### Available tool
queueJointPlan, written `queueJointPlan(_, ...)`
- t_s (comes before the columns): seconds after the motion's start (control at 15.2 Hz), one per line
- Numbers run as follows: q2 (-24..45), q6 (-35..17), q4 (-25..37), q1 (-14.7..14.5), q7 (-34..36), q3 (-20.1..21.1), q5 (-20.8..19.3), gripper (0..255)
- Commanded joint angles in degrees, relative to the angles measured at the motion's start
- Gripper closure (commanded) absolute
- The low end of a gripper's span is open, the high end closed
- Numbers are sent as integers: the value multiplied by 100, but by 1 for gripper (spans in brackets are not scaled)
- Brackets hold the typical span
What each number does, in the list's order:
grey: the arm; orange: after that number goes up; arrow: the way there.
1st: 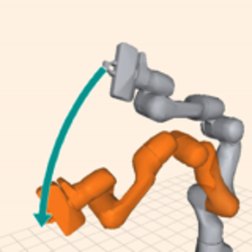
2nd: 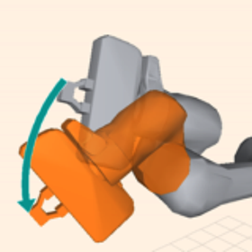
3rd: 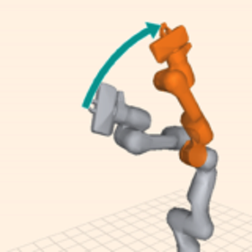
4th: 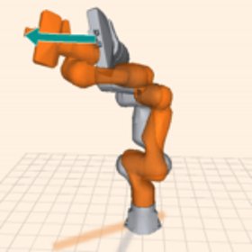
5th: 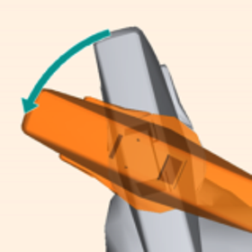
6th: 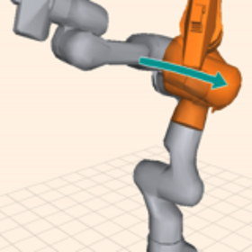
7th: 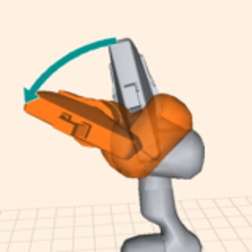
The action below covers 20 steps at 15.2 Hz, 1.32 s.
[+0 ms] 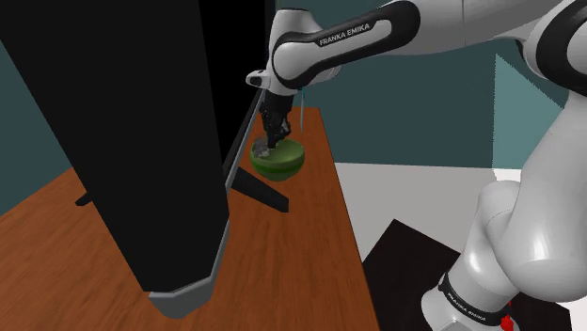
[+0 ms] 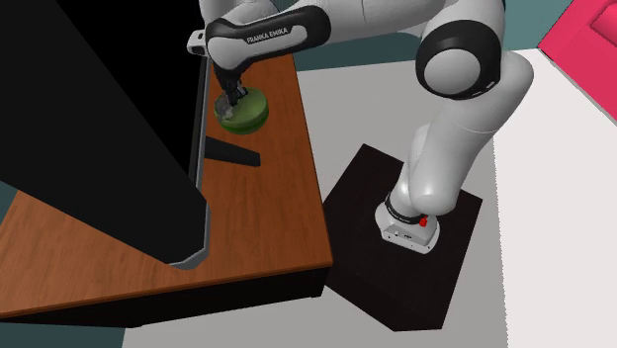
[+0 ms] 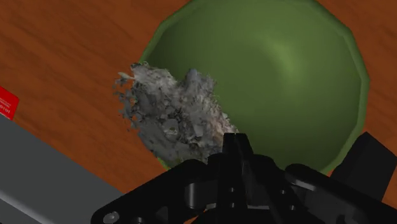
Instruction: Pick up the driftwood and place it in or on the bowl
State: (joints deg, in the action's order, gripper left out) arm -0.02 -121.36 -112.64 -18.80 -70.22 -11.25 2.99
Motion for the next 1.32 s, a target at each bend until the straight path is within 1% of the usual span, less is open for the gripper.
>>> queueJointPlan(0.0,-1,0,1,0,0,0,0,0)
queueJointPlan(0.07,-80,-197,-72,106,-1265,-109,451,0)
queueJointPlan(0.13,-79,-260,-35,206,-2578,-234,979,0)
queueJointPlan(0.2,4,-172,114,303,-3903,-371,1546,0)
queueJointPlan(0.26,62,-88,210,362,-4452,-412,1787,0)
queueJointPlan(0.73,354,-563,15,302,-4566,-346,1970,0)
queueJointPlan(1.25,354,-562,15,273,-4567,-375,1972,0)
